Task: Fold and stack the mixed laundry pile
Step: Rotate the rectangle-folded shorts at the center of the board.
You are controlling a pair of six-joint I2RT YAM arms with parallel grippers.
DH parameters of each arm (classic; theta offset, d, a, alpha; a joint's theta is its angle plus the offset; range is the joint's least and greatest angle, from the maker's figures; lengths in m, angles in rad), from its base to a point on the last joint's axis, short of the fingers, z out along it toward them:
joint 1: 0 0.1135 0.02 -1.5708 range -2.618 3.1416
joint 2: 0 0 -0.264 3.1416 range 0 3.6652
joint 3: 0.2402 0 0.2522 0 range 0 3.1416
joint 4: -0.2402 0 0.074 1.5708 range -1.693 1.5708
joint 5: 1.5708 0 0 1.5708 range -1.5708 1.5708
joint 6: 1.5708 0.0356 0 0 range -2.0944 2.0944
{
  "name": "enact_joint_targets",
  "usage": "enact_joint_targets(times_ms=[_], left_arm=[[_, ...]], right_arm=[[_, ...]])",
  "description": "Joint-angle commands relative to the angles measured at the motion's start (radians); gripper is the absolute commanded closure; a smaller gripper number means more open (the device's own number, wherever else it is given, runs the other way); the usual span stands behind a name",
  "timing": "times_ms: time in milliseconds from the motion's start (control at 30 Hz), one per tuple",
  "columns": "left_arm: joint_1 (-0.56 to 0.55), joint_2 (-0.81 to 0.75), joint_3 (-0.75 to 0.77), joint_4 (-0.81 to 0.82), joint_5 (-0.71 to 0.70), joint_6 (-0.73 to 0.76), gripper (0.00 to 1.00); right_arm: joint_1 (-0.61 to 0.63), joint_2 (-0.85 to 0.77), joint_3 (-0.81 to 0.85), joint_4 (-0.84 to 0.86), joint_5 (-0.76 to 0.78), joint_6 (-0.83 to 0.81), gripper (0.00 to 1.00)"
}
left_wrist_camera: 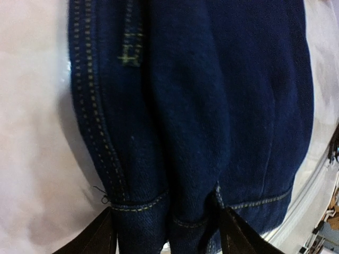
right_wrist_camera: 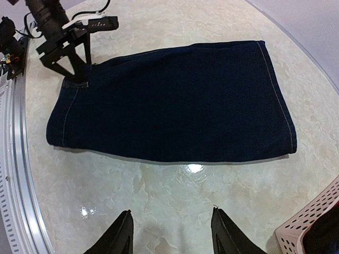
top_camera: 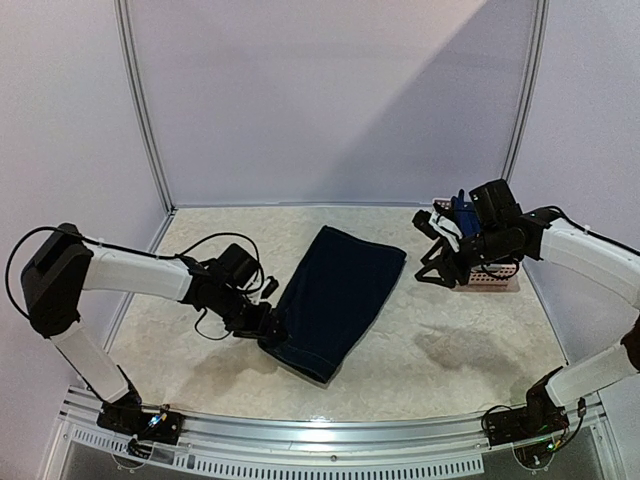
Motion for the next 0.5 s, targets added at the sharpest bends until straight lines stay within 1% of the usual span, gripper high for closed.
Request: enact_joint_targets(times_ms=[0,100,167,267,367,467], left_arm=[[-0.161,-0.029,-0.036,0.116,-0.013,-0.148,0.34],[-0.274,0.006,-0.027,0.189,-0.01,-0.229,0.34],[-0.34,0.038,0.019,0.166,-0.005,-0.225,0.34],[-0.399,0.059,0.107,0.019,-0.024,-0.169,0.34],[-0.416,0.02,0.176,-0.16,-0.054,-0.092,0.34],[-0.416,-0.027,0.257,-0.411,-0.154,0.004,0.34]], right_arm=[[-0.003,0.024,0.0,-0.026,-0.016,-0.013,0.5],[-0.004,0.041,0.007,-0.046,-0.025,-0.026,0.5],[-0.003,0.049,0.008,-0.056,-0.032,-0.038,0.5],[-0.003,0.048,0.008,-0.067,-0.042,-0.05,0.5],[-0.003,0.034,0.001,-0.074,-0.059,-0.061,0.49],[-0.004,0.016,-0.007,-0.083,-0.077,-0.077,0.49]])
